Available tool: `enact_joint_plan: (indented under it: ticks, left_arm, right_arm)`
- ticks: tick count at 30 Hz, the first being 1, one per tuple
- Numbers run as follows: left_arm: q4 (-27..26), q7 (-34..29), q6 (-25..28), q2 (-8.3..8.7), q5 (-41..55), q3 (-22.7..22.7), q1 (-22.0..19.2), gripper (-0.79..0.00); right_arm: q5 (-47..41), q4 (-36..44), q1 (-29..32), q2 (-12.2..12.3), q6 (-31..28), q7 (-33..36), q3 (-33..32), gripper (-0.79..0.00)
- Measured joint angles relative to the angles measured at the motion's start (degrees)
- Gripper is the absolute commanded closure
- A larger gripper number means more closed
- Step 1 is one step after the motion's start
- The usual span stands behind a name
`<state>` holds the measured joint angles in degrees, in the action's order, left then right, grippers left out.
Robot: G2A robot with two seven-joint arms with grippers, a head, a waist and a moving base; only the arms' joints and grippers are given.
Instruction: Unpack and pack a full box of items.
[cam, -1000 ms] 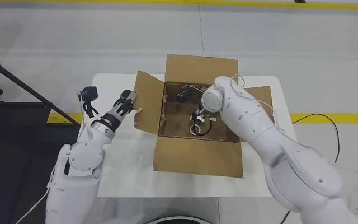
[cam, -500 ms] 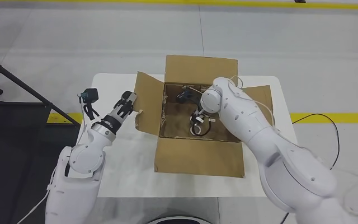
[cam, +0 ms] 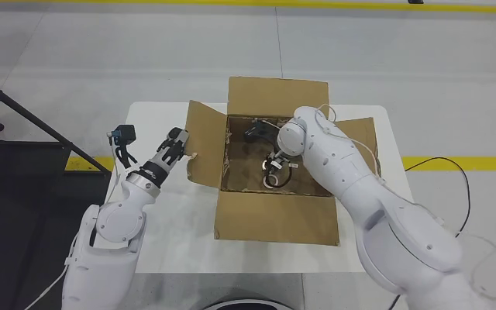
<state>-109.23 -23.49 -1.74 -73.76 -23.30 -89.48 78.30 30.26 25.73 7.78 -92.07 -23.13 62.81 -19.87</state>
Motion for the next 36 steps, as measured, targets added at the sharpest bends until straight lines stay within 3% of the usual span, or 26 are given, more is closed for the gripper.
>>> enact_joint_plan:
  ticks: [2,3,4,5,14,20,29,36]
  left_arm:
    - [0.0,0.1,-0.1,0.04,0.1,0.0,0.0,-0.416]
    - [0.0,0.2,-0.1,0.07,0.1,0.0,0.1,-0.517]
    - [0.0,0.2,-0.1,0.09,0.1,0.1,0.1,-0.720]
    - [0.0,0.2,-0.1,0.11,0.1,0.1,0.1,-0.785]
    - [-0.2,0.7,-0.2,0.31,0.4,0.2,0.2,-0.785]
    - [-1.4,1.5,-1.0,0.45,3.2,-1.8,0.5,-0.785]
    - [-1.8,2.4,0.0,0.66,8.9,-5.2,1.1,-0.785]
    - [-1.8,2.3,0.0,0.67,9.1,-5.2,1.1,-0.785]
  right_arm:
    - [0.2,0.1,-0.1,0.0,-0.1,-0.2,-0.3,0.000]
    - [0.3,0.2,-0.2,0.1,-0.3,-0.3,-0.5,0.000]
    - [0.3,0.3,-0.3,0.1,-0.4,-0.3,-0.6,0.000]
    - [0.4,0.4,-0.3,0.2,-0.4,-0.3,-0.8,0.000]
    - [1.0,2.4,0.0,1.6,-1.3,-1.2,-2.8,0.000]
    - [1.2,6.6,0.7,4.4,-4.4,-2.6,-5.6,0.000]
    - [4.0,24.6,6.9,12.4,-5.6,-1.9,-14.2,0.000]
    - [8.3,51.9,21.7,21.2,-2.8,4.2,-28.9,0.000]
